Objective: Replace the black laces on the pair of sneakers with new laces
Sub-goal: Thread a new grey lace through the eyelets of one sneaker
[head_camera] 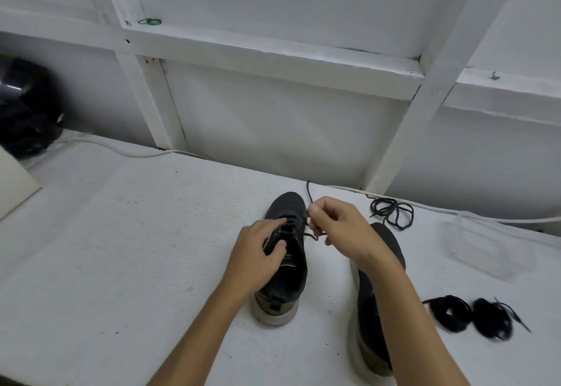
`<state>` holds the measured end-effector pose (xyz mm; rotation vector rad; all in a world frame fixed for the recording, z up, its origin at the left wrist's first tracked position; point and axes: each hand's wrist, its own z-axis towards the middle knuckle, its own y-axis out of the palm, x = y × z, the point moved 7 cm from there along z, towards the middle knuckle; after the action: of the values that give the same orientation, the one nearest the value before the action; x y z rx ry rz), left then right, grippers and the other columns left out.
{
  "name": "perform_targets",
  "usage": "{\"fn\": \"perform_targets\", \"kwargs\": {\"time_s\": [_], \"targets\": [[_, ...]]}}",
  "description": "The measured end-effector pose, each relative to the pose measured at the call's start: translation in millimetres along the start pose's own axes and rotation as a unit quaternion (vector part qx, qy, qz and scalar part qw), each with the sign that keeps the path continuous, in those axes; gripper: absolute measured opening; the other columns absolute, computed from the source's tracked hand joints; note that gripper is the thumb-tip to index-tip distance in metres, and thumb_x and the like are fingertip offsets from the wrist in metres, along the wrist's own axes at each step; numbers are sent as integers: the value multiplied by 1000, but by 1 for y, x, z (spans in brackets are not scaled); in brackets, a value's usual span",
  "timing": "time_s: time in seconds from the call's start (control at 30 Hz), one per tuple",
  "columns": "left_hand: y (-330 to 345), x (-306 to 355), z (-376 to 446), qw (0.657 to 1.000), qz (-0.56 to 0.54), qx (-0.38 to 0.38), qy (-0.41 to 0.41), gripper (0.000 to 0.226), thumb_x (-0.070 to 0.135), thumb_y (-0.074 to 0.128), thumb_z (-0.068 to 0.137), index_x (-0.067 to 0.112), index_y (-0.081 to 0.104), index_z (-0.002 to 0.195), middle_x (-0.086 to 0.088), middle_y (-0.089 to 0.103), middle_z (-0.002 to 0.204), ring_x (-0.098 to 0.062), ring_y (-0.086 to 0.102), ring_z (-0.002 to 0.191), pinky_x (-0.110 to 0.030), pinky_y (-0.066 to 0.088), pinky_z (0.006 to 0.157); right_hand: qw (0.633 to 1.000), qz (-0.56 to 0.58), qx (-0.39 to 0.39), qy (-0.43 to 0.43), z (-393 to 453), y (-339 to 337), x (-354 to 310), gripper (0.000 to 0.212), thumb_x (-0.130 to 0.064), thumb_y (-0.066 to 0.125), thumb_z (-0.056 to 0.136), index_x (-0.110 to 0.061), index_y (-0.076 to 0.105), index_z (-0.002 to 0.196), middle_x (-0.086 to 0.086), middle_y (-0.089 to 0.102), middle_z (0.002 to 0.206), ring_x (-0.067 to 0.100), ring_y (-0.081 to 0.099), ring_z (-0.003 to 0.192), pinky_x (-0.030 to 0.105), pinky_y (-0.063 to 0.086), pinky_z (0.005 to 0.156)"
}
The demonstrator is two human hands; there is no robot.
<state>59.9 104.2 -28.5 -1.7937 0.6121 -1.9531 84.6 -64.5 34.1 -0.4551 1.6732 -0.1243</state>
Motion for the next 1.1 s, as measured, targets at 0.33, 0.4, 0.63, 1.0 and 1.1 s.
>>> {"fn": "perform_targets", "kwargs": {"time_s": [0.33,0.4,0.63,1.0,1.1], "targets": [[-48,18,32,958,-246,118,-85,14,27,55,100,19,61,90,3,67,67,-5,62,68,-26,44,70,992,-56,96,-60,21,-10,-10,24,-39,62,97,-37,68,121,-15,65,116,3,60,82,17,45,76],[-68,-12,32,941,-246,187,-137,15,29,55,99,18,61,89,5,66,67,-8,61,70,-30,44,71,980,-164,110,-15,26,-14,9,33,-33,57,101,-30,61,133,-8,60,128,6,61,91,22,43,83],[-98,-106,-7,920,-30,235,-311,18,28,55,97,13,61,103,-5,69,93,-24,61,86,-31,43,67,945,-318,-40,72,26,4,53,33,-24,66,95,-31,66,127,-10,63,126,15,62,107,33,52,92],[-51,13,23,995,41,65,65,15,27,61,97,27,69,110,16,63,103,-6,54,99,-11,41,85,958,-286,-15,-10,25,-5,6,12,-39,69,93,-31,69,85,-13,68,87,7,63,86,25,49,75],[-18,48,34,985,91,-86,117,25,41,65,92,34,67,116,21,64,105,-6,47,105,-19,39,90,965,-261,-25,-19,21,-12,-8,13,-38,72,91,-29,72,81,-15,64,74,-2,57,69,17,39,61]]}}
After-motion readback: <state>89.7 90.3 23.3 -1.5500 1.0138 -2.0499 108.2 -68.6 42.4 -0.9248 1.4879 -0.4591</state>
